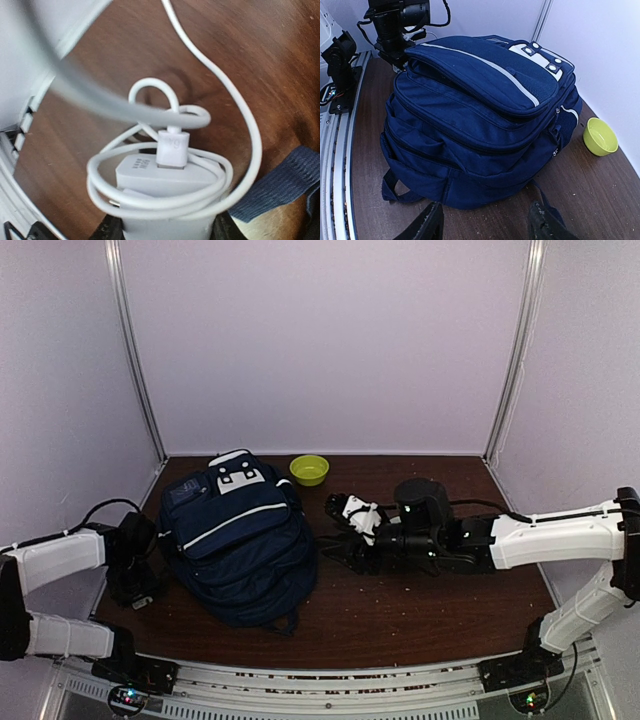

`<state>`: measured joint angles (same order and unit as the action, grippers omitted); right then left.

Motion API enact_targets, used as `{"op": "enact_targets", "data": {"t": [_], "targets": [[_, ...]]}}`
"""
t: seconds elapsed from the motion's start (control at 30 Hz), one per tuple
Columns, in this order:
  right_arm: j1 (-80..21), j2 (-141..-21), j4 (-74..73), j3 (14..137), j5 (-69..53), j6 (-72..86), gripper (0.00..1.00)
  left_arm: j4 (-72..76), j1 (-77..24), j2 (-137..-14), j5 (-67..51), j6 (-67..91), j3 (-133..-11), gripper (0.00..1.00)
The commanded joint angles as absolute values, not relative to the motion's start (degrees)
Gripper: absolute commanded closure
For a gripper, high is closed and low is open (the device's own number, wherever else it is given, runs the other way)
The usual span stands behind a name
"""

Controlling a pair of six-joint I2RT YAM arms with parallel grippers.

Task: Pack the student bag

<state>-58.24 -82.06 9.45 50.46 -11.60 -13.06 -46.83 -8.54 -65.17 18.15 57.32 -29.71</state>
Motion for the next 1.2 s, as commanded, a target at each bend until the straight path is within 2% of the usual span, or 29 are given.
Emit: {"op": "enact_targets", "data": {"t": [0.0, 0.3, 0.53, 0.73, 1.0, 1.1, 1.17], "targets": [[-58.12, -82.5, 9.16, 52.52, -11.88, -11.97, 0.42, -53.22, -7.95, -61.12, 25.01, 58.1, -32.61, 0.98], [-57.32, -81.64, 9.78, 52.67, -10.99, -9.82, 0.42, -61.59, -8.16, -52.26, 37.96, 49.22, -46.28, 1.0], [-52.26, -80.72, 12.89, 52.65, -19.32, -2.39, 0.41, -56.06, -14.25, -45.94, 38.23, 31.68, -57.45, 1.0], [-51.4, -80.77, 5.54, 57.44, -16.05, -3.74, 0.42, -46.56, -26.51, -49.28, 36.33, 18.12, -63.57, 1.0], [-50.52, -73.22, 5.24, 59.59, -22.45, -1.93, 0.4, -36.15, -46.04, -63.49, 30.77, 1.02, -75.65, 1.0], [-49.25, -69.68, 8.22, 59.51, -28.26, 5.02, 0.39, -33.33, -53.14, -68.37, 28.16, -3.27, -78.61, 1.0], [-46.41, -67.77, 13.41, 58.28, -31.44, 15.63, 0.33, -29.06, -56.87, -69.95, 26.88, -5.92, -78.09, 1.0]]}}
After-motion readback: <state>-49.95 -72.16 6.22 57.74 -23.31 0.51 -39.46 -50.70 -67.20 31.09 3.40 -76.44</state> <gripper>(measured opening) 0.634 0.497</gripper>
